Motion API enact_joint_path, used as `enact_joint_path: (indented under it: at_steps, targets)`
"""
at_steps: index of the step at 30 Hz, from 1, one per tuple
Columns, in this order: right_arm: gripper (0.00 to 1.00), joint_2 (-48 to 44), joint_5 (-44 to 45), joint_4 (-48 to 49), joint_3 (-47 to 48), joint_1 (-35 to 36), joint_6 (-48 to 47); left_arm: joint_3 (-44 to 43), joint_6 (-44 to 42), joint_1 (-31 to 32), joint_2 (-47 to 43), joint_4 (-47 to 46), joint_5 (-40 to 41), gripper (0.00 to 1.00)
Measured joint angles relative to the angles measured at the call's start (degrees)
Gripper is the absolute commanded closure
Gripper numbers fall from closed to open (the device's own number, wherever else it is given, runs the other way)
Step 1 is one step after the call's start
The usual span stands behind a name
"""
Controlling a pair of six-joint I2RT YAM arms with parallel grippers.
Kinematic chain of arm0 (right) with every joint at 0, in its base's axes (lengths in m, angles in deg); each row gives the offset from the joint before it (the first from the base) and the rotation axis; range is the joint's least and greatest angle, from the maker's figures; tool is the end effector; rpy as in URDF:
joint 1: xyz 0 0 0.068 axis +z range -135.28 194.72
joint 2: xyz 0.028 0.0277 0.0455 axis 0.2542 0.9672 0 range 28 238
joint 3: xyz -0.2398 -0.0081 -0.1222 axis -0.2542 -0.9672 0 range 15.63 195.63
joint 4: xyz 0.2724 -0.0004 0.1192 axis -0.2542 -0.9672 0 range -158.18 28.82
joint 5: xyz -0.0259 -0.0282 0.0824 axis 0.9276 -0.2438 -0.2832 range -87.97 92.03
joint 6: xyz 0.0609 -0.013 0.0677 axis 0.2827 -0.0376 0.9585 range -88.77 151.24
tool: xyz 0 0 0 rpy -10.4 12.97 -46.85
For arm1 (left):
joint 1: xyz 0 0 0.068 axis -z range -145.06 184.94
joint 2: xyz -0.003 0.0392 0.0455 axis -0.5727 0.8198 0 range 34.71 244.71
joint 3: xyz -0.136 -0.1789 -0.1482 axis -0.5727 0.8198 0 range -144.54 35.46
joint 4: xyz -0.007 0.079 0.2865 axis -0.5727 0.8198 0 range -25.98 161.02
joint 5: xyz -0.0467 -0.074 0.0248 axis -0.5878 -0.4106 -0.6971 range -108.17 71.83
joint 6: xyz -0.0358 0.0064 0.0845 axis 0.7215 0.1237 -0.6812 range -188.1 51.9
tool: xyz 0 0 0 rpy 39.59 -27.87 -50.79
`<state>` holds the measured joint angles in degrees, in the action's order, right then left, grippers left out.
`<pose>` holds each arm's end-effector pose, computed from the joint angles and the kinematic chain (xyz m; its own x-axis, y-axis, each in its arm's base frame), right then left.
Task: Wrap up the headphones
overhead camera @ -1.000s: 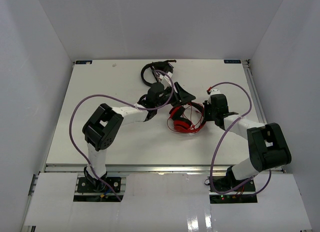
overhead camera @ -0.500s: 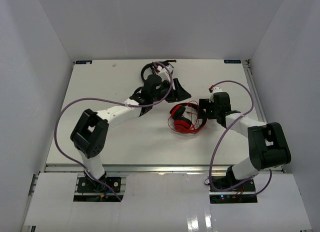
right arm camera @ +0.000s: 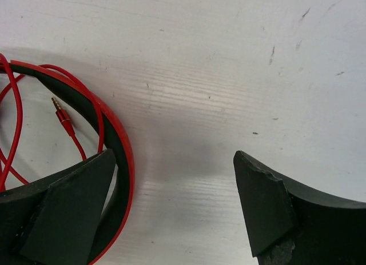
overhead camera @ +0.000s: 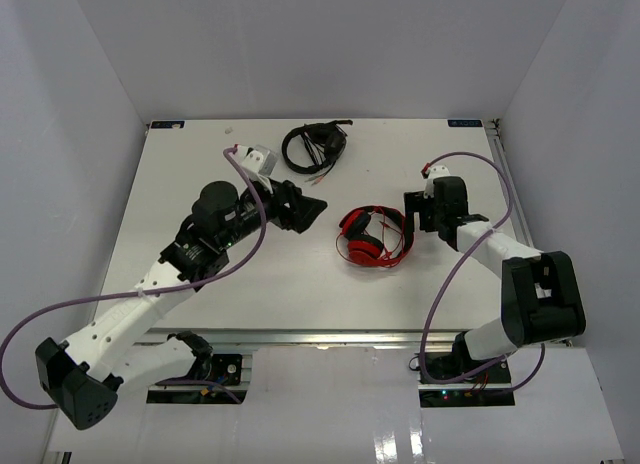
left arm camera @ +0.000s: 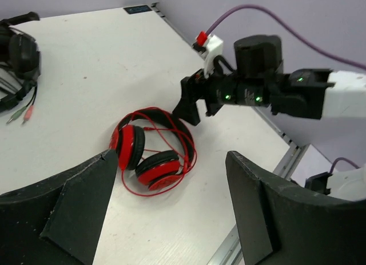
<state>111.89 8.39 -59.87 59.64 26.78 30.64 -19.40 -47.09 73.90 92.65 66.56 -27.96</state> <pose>0.3637 0.0684 0.1396 -0.6084 -0.1404 -0.7811 -0.1292 0.9886 -0.0771 0.2417 -0.2136 0.3637 -0.3403 -0.1790 -0.9231 0.6741 0.6380 -0.3723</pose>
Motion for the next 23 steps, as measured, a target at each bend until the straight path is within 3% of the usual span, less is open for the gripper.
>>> enact_joint_path:
  at_steps: [6, 9, 15, 23]
  targets:
    - [0.1, -1.46, 2.09, -4.14, 3.65, -0.1, -4.2, 5.16, -2.15, -0.22, -4.9, 5.81, 1.85, 0.06]
    - [0.1, -5.51, -2.07, -7.65, 3.74, -0.56, -8.77, 6.45, -3.3, -0.24, -8.06, 8.46, 2.27, 0.02]
    - [0.1, -21.66, -14.94, -14.95, 3.33, -0.83, -13.75, 9.14, -6.42, -0.24, -18.41, 11.58, 2.18, 0.02]
    - [0.1, -39.77, -15.29, -20.28, 2.97, -1.02, -9.26, 17.53, -10.64, -0.24, -29.1, 15.82, -0.14, 0.02]
